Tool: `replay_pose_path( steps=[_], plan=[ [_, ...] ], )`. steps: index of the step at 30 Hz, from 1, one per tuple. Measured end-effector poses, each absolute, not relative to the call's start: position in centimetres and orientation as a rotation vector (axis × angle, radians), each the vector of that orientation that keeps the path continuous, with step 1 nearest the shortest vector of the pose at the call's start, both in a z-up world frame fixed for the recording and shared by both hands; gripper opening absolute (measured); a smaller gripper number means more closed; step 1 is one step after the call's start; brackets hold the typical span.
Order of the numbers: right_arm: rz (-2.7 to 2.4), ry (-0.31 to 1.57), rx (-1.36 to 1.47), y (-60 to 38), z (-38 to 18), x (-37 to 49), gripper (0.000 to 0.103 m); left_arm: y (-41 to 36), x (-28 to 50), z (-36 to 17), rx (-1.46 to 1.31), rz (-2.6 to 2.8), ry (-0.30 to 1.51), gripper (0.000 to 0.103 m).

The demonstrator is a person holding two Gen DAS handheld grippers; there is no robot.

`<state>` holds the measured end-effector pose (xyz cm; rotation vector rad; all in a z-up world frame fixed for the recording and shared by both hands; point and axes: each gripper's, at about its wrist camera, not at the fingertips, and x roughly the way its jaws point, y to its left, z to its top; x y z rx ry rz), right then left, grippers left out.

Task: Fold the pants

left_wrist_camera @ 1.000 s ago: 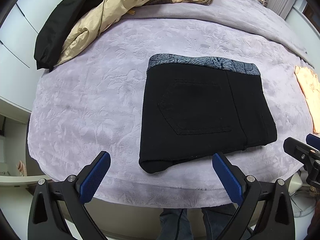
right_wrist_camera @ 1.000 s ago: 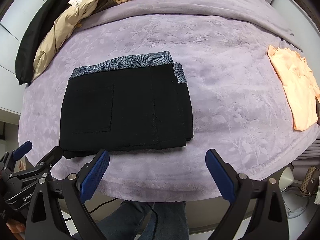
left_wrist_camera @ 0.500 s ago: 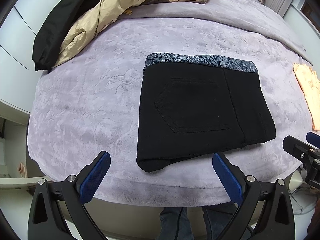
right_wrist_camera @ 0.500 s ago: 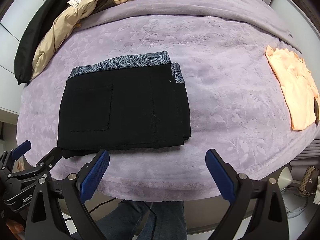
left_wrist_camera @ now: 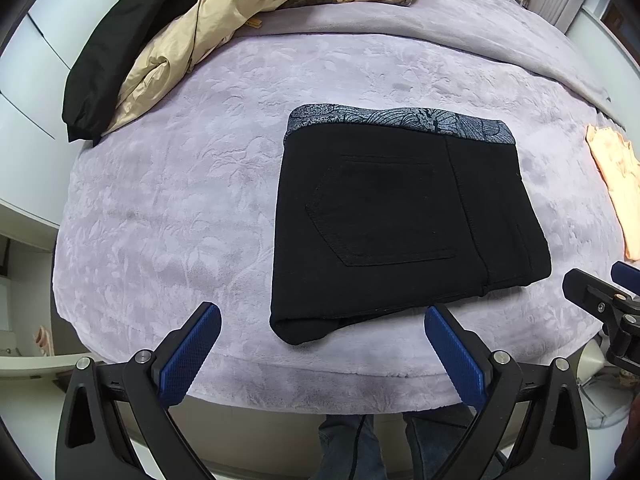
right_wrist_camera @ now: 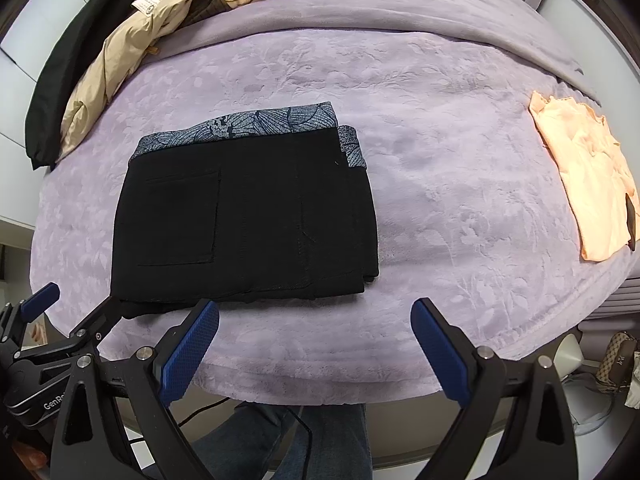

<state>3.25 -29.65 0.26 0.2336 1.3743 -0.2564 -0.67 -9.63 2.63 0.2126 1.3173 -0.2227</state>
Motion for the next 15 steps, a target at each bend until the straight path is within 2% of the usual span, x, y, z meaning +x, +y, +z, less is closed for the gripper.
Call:
replay_pose_path(
  steps=[15],
  plan=[
    [-0.248,1.380,0.204,-28.76,-0.07,3.81,0.098,-9.56,-0.45,2.35,0.225,-0.231,1.310,0.102]
  ],
)
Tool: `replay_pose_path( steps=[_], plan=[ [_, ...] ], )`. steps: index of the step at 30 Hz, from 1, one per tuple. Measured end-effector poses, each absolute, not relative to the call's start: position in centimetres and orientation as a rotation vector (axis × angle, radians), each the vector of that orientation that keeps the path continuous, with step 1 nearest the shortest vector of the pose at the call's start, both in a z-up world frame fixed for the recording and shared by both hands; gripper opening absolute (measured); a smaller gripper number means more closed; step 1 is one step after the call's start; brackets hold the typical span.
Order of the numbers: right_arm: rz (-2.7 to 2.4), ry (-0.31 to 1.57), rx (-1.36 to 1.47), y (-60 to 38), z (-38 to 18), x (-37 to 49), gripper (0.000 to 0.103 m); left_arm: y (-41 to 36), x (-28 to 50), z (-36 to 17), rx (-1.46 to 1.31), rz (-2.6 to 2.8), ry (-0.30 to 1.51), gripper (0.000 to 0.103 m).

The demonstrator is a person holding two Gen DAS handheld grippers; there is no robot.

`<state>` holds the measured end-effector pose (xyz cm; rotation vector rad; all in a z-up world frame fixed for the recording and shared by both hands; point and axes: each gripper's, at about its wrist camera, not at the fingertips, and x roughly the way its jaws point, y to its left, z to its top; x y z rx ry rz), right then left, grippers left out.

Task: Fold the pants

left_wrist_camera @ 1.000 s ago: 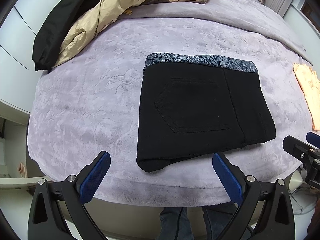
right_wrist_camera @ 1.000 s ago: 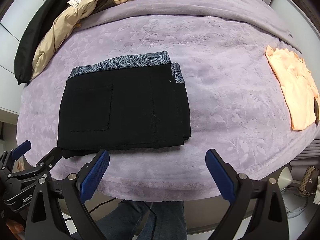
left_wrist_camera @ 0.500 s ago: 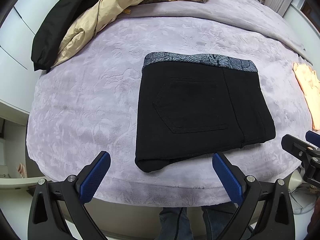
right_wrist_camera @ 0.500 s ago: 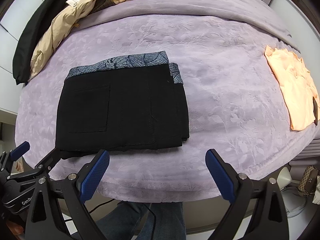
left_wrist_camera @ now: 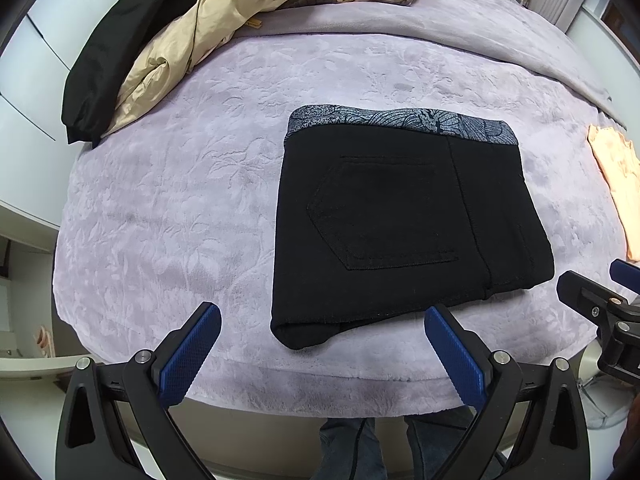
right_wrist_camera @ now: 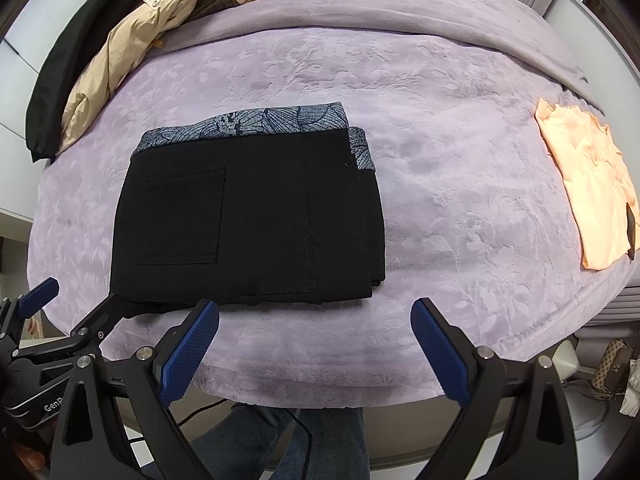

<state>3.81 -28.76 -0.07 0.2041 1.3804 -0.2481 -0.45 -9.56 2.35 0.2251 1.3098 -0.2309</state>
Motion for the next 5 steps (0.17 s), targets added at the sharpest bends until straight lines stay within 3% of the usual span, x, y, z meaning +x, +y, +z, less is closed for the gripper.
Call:
replay_pose_path(
  steps=[5],
  plan=[
    [-0.248,1.385,0.204,-28.67,-0.24,3.98,0.098,-9.68,-0.42,2.49,0.241,-0.250,1.294,0.102]
  ],
)
